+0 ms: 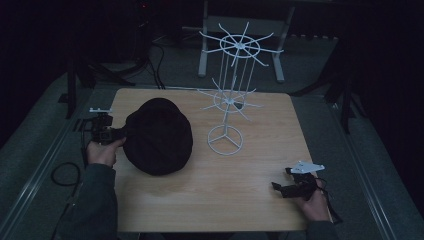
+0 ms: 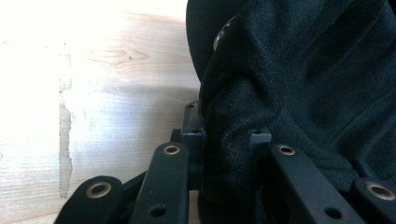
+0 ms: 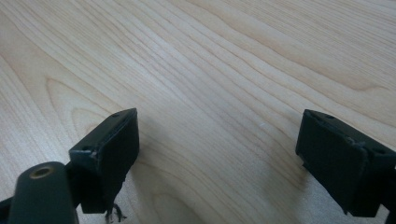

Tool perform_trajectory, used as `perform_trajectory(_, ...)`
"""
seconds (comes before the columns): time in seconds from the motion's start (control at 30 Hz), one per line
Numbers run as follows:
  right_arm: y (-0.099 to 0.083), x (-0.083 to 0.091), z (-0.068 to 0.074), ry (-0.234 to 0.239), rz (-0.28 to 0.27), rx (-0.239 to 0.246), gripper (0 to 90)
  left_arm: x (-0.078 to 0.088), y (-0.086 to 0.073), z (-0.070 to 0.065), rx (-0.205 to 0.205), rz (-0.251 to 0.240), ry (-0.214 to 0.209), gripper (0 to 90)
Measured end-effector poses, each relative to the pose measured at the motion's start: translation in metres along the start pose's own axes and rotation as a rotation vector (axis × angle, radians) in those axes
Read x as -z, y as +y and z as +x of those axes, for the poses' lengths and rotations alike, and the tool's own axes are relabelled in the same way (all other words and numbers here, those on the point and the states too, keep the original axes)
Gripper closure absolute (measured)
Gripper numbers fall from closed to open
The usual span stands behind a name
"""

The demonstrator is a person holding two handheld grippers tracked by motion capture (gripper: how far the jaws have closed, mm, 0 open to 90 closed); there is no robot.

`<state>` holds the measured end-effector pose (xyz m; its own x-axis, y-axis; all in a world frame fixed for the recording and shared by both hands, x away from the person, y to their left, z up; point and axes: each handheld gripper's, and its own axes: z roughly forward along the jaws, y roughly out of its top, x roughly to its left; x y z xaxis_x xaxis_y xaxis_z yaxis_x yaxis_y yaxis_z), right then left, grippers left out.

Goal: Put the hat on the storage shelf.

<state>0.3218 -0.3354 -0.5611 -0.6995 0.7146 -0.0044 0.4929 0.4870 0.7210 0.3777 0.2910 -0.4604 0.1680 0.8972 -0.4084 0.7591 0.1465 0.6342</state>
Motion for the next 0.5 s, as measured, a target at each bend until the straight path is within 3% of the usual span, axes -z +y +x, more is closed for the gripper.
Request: perform_trajectory(0.5, 0.000, 0.000, 0.000, 0.000, 0.000, 0.000, 13.3, 0.015, 0.015, -0.005, -0.002, -0.061, -0.046, 77.3)
